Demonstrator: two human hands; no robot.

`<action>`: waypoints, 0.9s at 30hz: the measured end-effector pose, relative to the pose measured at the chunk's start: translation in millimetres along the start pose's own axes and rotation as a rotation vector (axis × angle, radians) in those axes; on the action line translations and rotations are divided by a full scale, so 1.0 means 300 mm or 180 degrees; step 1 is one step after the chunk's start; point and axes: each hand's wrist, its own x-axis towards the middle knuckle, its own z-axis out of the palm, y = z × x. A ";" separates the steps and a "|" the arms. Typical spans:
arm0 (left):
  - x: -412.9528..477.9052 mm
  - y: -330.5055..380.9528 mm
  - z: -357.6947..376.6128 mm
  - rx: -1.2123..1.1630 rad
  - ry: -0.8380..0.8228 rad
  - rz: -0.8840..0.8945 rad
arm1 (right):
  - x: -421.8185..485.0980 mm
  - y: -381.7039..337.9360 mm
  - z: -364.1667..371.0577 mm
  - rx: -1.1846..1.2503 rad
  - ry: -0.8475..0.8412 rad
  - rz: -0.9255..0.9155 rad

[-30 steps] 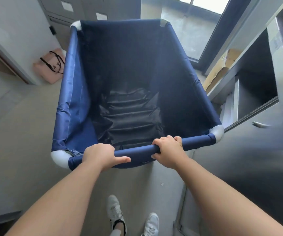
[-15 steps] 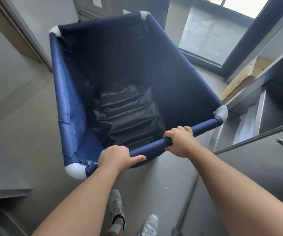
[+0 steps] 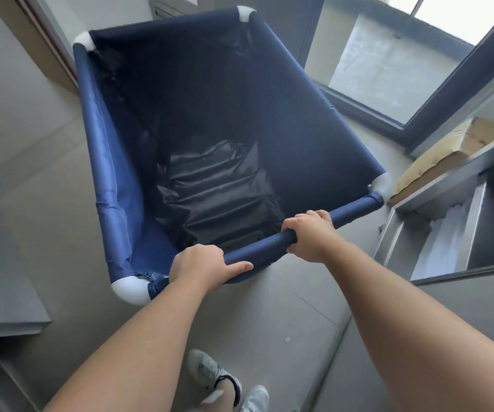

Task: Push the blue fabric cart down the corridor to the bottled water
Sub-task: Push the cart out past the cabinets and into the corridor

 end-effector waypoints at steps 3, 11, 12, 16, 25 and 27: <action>0.044 0.000 -0.025 0.0014 -0.0006 -0.0050 | 0.057 0.010 -0.017 -0.0054 0.0016 -0.0008; 0.154 -0.010 -0.082 0.0061 0.0045 -0.0118 | 0.200 0.039 -0.045 -0.0017 0.0003 -0.0079; 0.165 -0.009 -0.089 0.0055 0.0052 -0.0136 | 0.215 0.046 -0.048 -0.0009 -0.0010 -0.0093; 0.205 -0.011 -0.122 0.0053 0.0112 -0.0287 | 0.276 0.061 -0.061 0.0048 -0.0010 -0.0249; 0.279 -0.013 -0.155 0.0084 0.0211 -0.0754 | 0.400 0.097 -0.092 0.0149 0.0073 -0.0729; 0.296 -0.006 -0.158 0.0048 0.0212 -0.0838 | 0.427 0.110 -0.098 0.0147 0.0081 -0.0808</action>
